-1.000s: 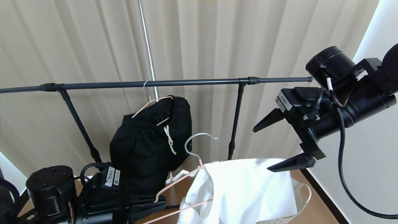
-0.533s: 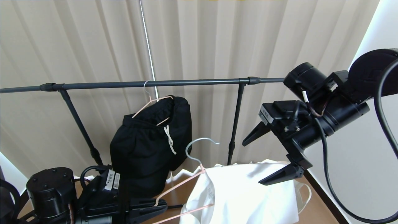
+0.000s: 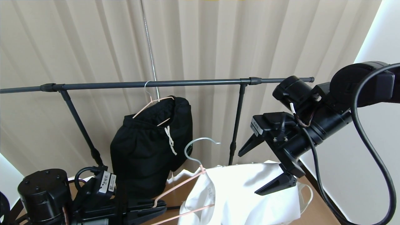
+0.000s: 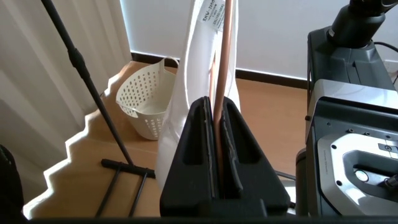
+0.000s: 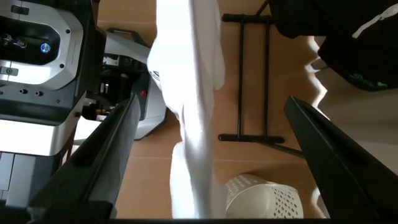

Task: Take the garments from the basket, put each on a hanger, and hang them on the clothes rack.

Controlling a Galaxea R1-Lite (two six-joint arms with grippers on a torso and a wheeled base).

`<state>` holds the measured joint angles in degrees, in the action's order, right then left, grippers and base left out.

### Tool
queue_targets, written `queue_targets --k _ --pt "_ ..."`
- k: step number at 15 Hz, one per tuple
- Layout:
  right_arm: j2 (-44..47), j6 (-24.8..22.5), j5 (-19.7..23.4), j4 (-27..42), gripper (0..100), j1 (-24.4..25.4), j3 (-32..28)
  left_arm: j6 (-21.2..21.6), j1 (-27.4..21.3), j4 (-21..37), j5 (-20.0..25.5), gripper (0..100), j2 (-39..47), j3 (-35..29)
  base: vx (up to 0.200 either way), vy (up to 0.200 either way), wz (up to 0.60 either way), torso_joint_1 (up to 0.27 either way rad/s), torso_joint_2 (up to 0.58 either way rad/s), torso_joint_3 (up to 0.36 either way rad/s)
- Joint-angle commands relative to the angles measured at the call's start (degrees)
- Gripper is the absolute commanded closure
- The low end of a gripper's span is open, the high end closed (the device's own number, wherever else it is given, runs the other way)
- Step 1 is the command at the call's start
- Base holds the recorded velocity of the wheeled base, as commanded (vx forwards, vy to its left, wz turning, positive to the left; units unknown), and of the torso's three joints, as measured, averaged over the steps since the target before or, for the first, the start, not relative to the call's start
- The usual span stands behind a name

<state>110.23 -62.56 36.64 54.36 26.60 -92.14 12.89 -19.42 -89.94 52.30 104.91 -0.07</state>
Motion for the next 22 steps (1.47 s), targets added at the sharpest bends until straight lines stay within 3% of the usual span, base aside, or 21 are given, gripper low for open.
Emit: queue_targets --k 1,22 --pt "1.0 0.0 0.0 -0.4 0 0.0 -0.1 -0.1 0.0 -0.1 0.0 100 -0.3 0.1 0.0 0.0 0.0 0.0 0.0 0.0" --pt "2.2 0.8 -0.3 -2.3 0 0.8 0.2 -0.6 -0.3 -0.1 -0.1 100 -0.3 -1.2 0.0 0.0 0.0 0.0 0.0 0.0"
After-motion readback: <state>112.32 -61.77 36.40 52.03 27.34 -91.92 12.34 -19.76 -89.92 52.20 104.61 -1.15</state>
